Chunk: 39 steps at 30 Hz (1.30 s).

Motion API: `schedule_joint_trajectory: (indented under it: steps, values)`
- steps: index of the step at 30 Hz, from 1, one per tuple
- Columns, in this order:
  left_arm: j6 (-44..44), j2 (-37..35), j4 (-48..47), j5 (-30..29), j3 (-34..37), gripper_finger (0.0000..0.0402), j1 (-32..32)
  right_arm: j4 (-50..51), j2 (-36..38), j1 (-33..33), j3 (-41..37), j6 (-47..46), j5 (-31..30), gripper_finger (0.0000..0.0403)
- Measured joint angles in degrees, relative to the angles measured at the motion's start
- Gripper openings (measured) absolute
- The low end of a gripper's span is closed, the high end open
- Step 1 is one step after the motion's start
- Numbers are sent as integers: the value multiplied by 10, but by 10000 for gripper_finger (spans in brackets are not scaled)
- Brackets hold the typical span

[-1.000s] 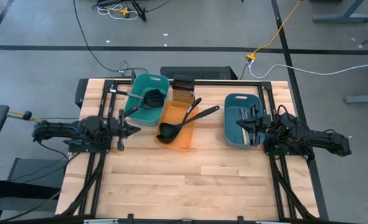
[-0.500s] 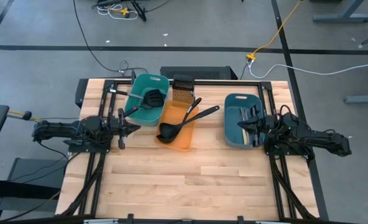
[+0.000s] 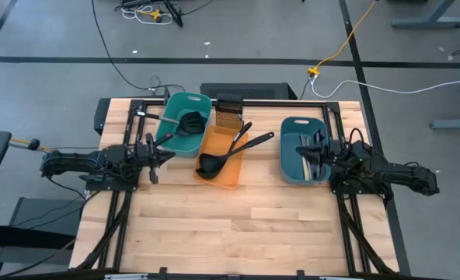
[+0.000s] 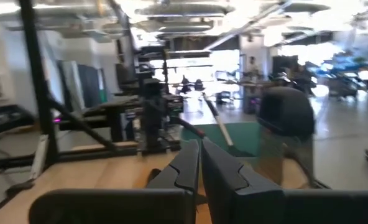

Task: Pick & Place Kitchen Items
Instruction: Return to Home Position

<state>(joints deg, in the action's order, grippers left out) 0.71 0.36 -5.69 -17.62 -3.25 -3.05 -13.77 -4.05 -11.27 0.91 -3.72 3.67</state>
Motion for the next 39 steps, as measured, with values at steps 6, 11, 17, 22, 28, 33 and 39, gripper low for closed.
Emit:
schedule_joint_trajectory:
  steps: [6, 11, 17, 22, 28, 33, 39]
  values:
    - [-16, 0, 0, -3, 0, 23, 0, -6, 0, 0, 0, 9, 4, 29]
    - [-19, 0, 12, -5, 0, 18, 0, -5, 0, 0, 0, 16, 26, 30]
    - [-14, 0, 16, -4, 1, 18, 0, -15, 0, 0, 0, 19, 39, 29]
    - [-14, 0, 17, 5, 1, 18, 0, -12, 0, 0, 0, -22, -57, 29]
    - [-14, 0, 18, 7, 1, 18, 0, -16, 0, 0, 0, 55, 62, 29]
    - [-14, 0, 19, 7, 1, 18, 0, -68, 0, 1, 0, -24, 12, 25]
    - [-14, 0, 19, 7, 1, 18, 0, -53, 0, 0, 0, -64, -41, 21]
